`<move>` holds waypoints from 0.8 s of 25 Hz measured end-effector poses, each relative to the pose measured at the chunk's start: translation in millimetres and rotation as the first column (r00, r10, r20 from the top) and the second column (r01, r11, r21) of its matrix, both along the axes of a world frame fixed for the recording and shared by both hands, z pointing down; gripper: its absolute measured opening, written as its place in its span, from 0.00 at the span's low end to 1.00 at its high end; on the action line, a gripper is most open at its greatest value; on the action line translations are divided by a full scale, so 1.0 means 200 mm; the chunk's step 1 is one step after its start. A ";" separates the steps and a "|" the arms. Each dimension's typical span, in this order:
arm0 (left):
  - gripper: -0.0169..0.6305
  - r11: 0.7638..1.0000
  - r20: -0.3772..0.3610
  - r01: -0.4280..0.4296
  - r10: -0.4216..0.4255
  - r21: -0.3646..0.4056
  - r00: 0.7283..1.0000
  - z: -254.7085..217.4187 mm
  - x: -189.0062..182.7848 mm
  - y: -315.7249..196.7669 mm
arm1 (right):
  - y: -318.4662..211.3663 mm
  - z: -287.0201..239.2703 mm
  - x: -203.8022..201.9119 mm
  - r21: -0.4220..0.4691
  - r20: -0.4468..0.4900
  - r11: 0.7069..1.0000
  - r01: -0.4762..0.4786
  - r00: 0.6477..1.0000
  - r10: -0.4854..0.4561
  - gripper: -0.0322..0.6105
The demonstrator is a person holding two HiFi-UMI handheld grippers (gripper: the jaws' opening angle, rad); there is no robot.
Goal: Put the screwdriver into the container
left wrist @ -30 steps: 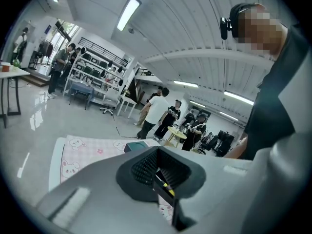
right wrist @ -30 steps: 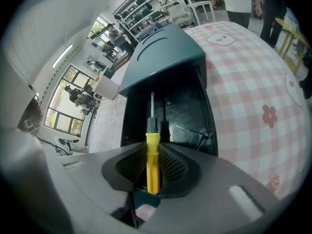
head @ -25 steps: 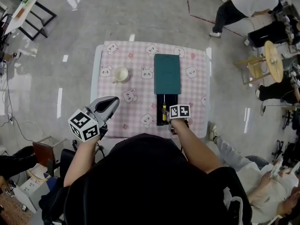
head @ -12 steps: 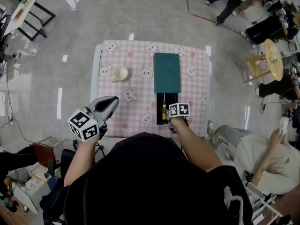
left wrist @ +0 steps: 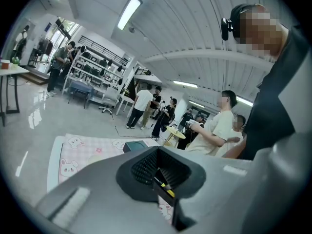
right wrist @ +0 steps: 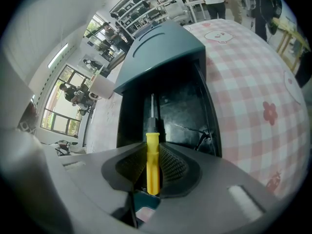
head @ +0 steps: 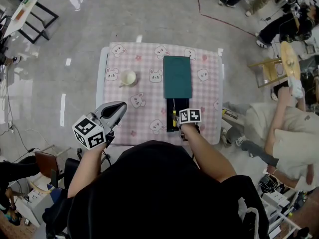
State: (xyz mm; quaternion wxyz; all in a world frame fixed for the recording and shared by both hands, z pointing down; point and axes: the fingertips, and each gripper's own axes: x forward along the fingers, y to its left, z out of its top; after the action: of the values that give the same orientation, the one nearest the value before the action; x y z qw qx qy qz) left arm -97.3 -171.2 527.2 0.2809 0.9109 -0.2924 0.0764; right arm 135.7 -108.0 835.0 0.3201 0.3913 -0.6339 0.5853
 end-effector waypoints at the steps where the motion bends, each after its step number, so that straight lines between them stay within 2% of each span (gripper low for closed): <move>1: 0.03 1.000 0.000 -0.001 0.001 0.000 1.000 0.00 0.00 0.00 | 0.00 0.00 0.00 0.001 -0.001 1.000 0.001 1.000 -0.001 0.22; 20: 0.03 1.000 -0.007 -0.008 0.008 0.002 1.000 -0.02 0.00 0.04 | 0.00 -0.02 0.02 0.013 -0.023 1.000 -0.002 1.000 0.002 0.22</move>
State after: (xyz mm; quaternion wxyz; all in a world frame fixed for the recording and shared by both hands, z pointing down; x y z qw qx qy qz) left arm -97.0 -163.9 523.1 0.2805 0.9127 -0.2878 0.0742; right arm 139.1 -107.3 830.6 0.3240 0.4008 -0.6336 0.5770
